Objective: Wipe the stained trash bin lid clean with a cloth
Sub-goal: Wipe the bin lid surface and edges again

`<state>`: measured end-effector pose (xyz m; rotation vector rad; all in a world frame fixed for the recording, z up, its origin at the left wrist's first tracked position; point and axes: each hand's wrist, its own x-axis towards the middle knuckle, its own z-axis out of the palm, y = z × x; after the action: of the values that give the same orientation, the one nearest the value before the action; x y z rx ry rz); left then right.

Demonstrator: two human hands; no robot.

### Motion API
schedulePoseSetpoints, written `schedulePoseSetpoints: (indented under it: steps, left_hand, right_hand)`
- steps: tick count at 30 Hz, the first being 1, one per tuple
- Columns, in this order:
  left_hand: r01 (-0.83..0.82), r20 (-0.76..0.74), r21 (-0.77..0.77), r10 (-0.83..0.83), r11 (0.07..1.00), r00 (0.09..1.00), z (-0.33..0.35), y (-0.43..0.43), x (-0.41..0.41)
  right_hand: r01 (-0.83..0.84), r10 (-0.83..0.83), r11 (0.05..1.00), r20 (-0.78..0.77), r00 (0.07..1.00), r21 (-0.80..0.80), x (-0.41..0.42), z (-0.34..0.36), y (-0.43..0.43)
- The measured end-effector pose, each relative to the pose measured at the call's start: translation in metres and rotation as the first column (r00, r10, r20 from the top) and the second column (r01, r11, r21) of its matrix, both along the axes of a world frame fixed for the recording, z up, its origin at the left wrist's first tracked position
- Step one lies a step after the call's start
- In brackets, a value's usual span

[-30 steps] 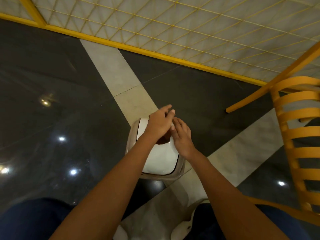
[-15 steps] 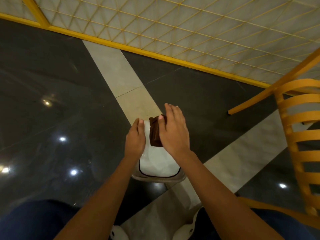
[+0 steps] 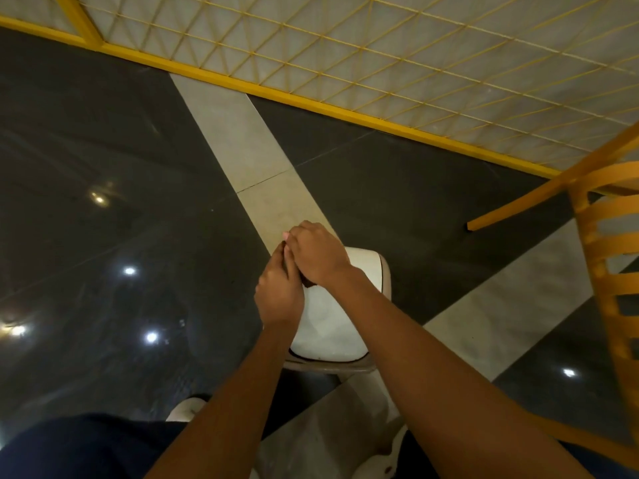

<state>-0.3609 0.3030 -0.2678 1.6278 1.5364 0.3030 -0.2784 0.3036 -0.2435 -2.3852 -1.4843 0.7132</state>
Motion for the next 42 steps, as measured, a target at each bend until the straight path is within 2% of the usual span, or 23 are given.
schedulePoseSetpoints:
  steps: [2, 5, 8, 12, 16, 18, 19, 22, 23, 25, 26, 28, 30, 31, 33, 35, 37, 39, 42]
  left_hand:
    - [-0.008, 0.041, 0.006, 0.008, 1.000, 0.999, 0.003, -0.003, -0.001]
    - [-0.024, 0.071, -0.020, 0.025, 1.000, 0.997, 0.005, -0.005, -0.002]
    - [-0.030, 0.068, -0.019, 0.031, 0.999, 0.997, 0.002, -0.003, -0.001]
    - [-0.012, 0.009, 0.005, 0.012, 1.000, 1.000, 0.000, -0.004, -0.001]
    - [-0.036, 0.059, 0.021, 0.035, 0.999, 0.998, 0.004, -0.006, -0.001]
    - [-0.036, 0.067, 0.001, 0.035, 0.999, 0.997, 0.003, -0.006, -0.001]
    - [-0.030, 0.073, -0.004, 0.030, 1.000, 0.997, 0.003, -0.006, -0.002]
    - [-0.023, 0.091, 0.011, 0.022, 1.000, 0.996, 0.003, -0.006, -0.002]
    - [-0.028, 0.093, 0.015, 0.027, 0.999, 0.995, 0.003, -0.006, -0.002]
    - [-0.039, 0.088, 0.015, 0.038, 0.999, 0.995, 0.003, -0.006, -0.001]
    - [-0.043, 0.085, 0.011, 0.042, 0.999, 0.996, 0.003, -0.006, -0.001]
    - [-0.050, 0.083, 0.008, 0.049, 0.999, 0.995, 0.003, -0.007, -0.001]
    - [-0.050, 0.089, 0.016, 0.049, 0.999, 0.995, 0.002, -0.007, -0.001]
    - [-0.047, 0.094, 0.020, 0.044, 0.999, 0.995, 0.001, -0.007, -0.001]
    - [-0.039, 0.103, 0.029, 0.036, 0.999, 0.994, 0.000, -0.008, -0.002]
    - [-0.040, 0.108, 0.024, 0.037, 0.999, 0.993, 0.000, -0.007, -0.003]
    - [-0.045, 0.116, 0.023, 0.042, 0.999, 0.992, 0.000, -0.007, -0.002]
    - [-0.046, 0.130, 0.024, 0.043, 0.999, 0.991, 0.001, -0.008, -0.002]
    - [-0.059, 0.144, 0.021, 0.055, 0.998, 0.988, 0.002, -0.009, 0.000]
  right_hand:
    - [0.031, -0.033, 0.996, -0.025, 0.999, -0.079, 0.013, -0.002, 0.000]
    - [0.190, -0.200, 0.949, -0.017, 0.980, -0.253, 0.034, -0.003, 0.002]
    - [0.197, -0.178, 0.932, 0.090, 0.980, -0.303, 0.023, 0.002, 0.009]
    - [0.066, -0.057, 0.997, 0.169, 0.984, -0.046, -0.005, -0.001, 0.001]
    - [-0.096, 0.071, 0.987, 0.187, 0.980, 0.129, 0.011, -0.009, -0.036]
    - [0.031, -0.073, 0.976, 0.190, 0.979, 0.217, 0.025, -0.010, -0.055]
    - [0.138, -0.174, 0.969, 0.171, 0.970, 0.206, 0.032, -0.011, -0.062]
    - [0.396, -0.394, 0.918, 0.097, 0.914, -0.003, 0.052, -0.010, -0.055]
    - [0.426, -0.419, 0.902, 0.106, 0.902, -0.065, 0.053, -0.008, -0.049]
    - [0.386, -0.359, 0.913, 0.188, 0.914, -0.133, 0.046, -0.005, -0.039]
    - [0.337, -0.304, 0.935, 0.235, 0.923, -0.113, 0.039, -0.005, -0.039]
    - [0.216, -0.227, 0.974, 0.290, 0.930, 0.070, 0.024, -0.010, -0.054]
    - [0.112, -0.219, 0.943, 0.329, 0.919, 0.314, 0.017, -0.021, -0.076]
    - [0.090, -0.230, 0.918, 0.334, 0.914, 0.386, 0.017, -0.025, -0.085]
    - [0.167, -0.294, 0.894, 0.264, 0.919, 0.417, 0.021, -0.025, -0.089]
    - [0.402, -0.445, 0.863, 0.083, 0.892, 0.307, 0.033, -0.022, -0.079]
    - [0.618, -0.609, 0.780, -0.109, 0.785, 0.097, 0.050, -0.019, -0.067]
    - [0.713, -0.693, 0.701, -0.228, 0.684, 0.005, 0.056, -0.019, -0.067]
    - [0.778, -0.717, 0.597, -0.307, 0.626, 0.193, 0.036, -0.019, -0.086]
